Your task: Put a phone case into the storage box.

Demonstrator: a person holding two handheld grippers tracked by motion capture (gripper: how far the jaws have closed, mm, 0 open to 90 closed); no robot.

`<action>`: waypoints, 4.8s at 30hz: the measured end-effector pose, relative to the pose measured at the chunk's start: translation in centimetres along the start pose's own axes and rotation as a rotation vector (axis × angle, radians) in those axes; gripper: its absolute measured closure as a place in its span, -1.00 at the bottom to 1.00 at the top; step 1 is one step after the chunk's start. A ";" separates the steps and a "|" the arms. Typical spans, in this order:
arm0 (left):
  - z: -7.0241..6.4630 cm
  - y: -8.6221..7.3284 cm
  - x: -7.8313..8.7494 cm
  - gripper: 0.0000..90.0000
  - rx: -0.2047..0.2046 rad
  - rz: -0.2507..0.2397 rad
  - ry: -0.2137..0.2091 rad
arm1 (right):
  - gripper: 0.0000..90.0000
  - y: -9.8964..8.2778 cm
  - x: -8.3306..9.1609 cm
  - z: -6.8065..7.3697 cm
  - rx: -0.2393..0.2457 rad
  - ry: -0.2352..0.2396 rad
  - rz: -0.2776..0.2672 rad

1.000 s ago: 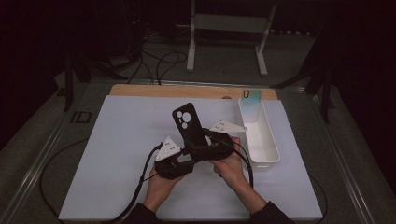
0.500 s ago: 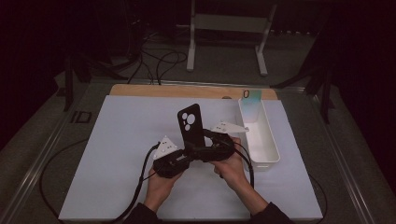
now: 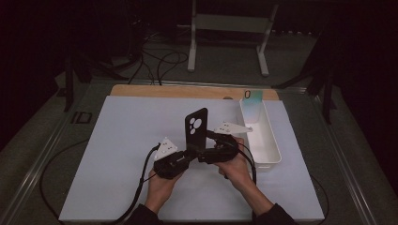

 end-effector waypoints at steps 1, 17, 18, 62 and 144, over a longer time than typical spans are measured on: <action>0.0 0.0 0.0 0.79 -0.004 0.002 0.009 | -0.70 0.0 0.0 -0.1 0.003 -0.003 0.001; 0.1 -0.2 0.3 0.80 -0.021 0.016 0.018 | -0.80 1.6 1.1 0.2 0.029 0.014 -0.039; 0.1 -0.2 0.3 0.80 -0.021 0.016 0.018 | -0.80 1.9 1.2 0.3 0.026 0.016 -0.047; -1.0 -0.4 0.0 0.76 -0.086 0.016 -0.003 | -0.69 5.1 1.7 0.3 0.003 0.065 -0.084; 8.9 -7.6 13.2 -1.00 -0.145 0.086 0.306 | -0.68 6.6 3.6 -2.4 0.036 -0.082 -0.123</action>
Point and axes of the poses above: each handheld gripper's, and its own axes: x roughly backward along the jaws, y roughly out of its top, z roughly to its left, the point moved 3 cm from there along -x, roughly forward along the jaws, and after that the axes turned 13 degrees about -x, right-handed, at the moved point
